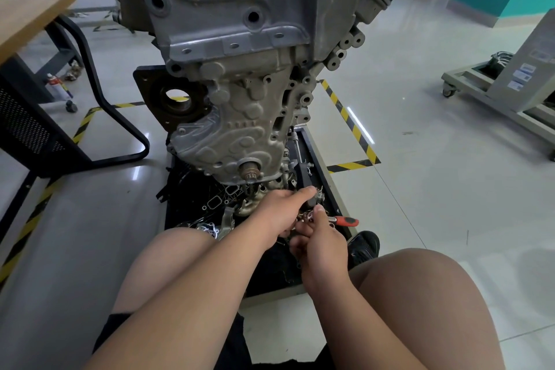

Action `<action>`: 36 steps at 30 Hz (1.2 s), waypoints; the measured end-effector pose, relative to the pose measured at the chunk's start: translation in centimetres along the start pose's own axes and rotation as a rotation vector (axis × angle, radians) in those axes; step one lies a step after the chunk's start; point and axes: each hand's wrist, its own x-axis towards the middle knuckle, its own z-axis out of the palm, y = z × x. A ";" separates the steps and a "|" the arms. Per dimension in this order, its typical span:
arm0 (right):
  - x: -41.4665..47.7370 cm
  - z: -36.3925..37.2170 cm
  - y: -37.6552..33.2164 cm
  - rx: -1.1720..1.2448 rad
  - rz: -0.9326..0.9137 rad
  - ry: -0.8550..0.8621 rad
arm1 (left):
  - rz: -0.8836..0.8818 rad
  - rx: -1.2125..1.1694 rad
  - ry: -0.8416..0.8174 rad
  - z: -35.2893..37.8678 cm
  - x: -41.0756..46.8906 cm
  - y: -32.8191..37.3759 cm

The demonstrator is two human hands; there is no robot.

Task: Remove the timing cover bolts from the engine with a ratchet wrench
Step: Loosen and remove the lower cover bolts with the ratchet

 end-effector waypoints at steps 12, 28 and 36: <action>0.2 0.4 0.1 0.037 0.193 -0.040 | -0.002 0.014 -0.023 0.0 -0.2 -0.1; 0.6 -0.3 0.6 -0.113 -0.133 0.092 | 0.015 0.036 0.021 0.2 -0.5 0.4; 0.7 -0.4 0.7 -0.333 -0.333 0.141 | 0.008 0.002 0.021 0.1 -0.6 0.6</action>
